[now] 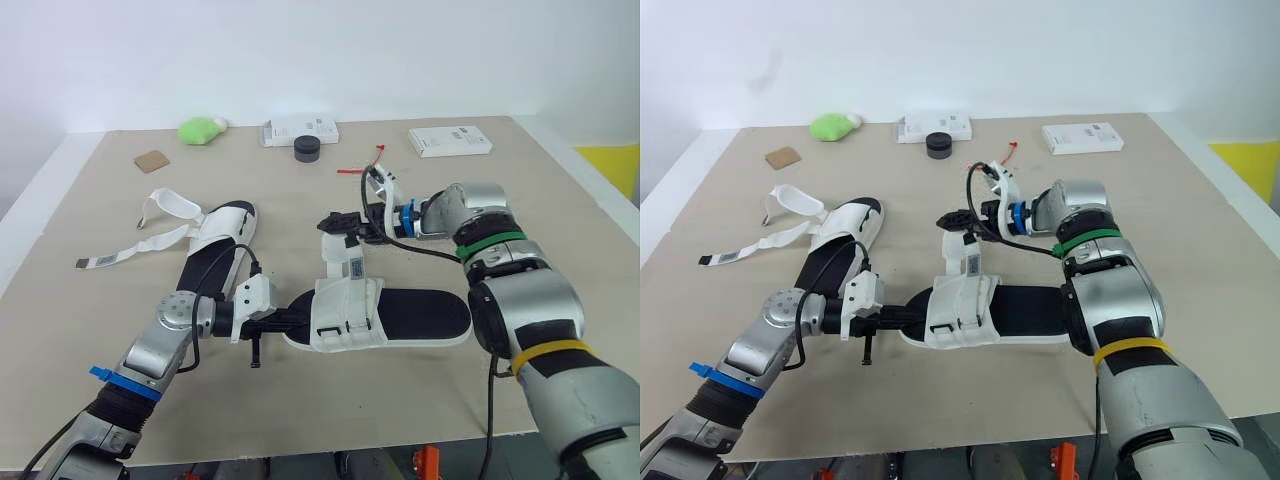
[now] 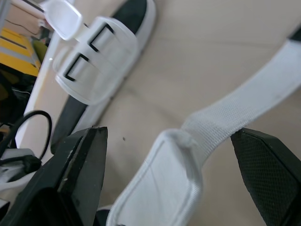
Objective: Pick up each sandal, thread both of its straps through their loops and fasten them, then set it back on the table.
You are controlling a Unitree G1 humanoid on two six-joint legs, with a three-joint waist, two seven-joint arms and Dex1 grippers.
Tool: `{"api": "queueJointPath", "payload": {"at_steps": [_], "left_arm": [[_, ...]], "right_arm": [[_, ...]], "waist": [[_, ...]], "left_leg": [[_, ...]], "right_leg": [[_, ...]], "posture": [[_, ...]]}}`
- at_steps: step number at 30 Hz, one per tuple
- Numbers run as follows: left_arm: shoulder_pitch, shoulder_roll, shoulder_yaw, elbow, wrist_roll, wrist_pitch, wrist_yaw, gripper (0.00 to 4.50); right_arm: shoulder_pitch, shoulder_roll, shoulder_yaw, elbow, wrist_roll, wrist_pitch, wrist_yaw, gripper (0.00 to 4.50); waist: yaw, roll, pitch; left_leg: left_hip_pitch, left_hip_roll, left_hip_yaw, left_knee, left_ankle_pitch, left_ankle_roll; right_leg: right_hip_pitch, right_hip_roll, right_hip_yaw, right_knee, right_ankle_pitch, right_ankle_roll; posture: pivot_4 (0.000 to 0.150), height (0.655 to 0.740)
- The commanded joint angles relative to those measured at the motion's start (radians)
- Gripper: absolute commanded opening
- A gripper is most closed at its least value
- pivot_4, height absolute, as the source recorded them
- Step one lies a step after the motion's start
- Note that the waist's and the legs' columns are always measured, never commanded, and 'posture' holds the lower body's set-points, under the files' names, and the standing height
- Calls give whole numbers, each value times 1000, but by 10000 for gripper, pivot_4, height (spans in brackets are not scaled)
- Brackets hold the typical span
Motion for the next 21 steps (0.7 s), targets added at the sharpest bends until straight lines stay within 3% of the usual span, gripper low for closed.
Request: {"api": "queueJointPath", "payload": {"at_steps": [1,3,10,15,19,21], "left_arm": [[34,13,-46,48,66,41,11,0],[33,13,-47,47,66,43,11,0],[28,9,-48,52,68,40,13,0],[26,7,-50,55,67,39,12,0],[27,7,-51,53,66,43,12,0],[26,8,-52,53,65,45,10,0]], "right_arm": [[-27,10,-49,-38,-16,-32,30,42117],[-21,13,-65,-47,-16,-30,50,35608],[20,3,-63,-163,-14,42,151,244],[120,-41,-38,-429,25,45,267,244],[275,-130,6,-816,112,70,397,244],[387,-194,58,-1034,104,-14,441,244]], "waist": [[0,0,0],[0,0,0],[0,0,0],[1,0,0],[3,0,0],[2,0,0]], "left_leg": [[0,0,0,0,0,0],[0,0,0,0,0,0],[0,0,0,0,0,0],[0,0,-1,1,0,0],[0,-1,-3,1,0,0],[0,-1,-4,1,0,0]], "right_leg": [[0,0,0,0,0,0],[0,0,0,0,0,0],[0,0,0,0,0,0],[1,0,-1,1,0,0],[1,0,-1,1,-1,2],[2,0,-1,1,-2,2]], "posture": [[1500,7400],[1500,7400],[1500,7400],[1500,7400],[1500,7400],[1500,7400]]}}
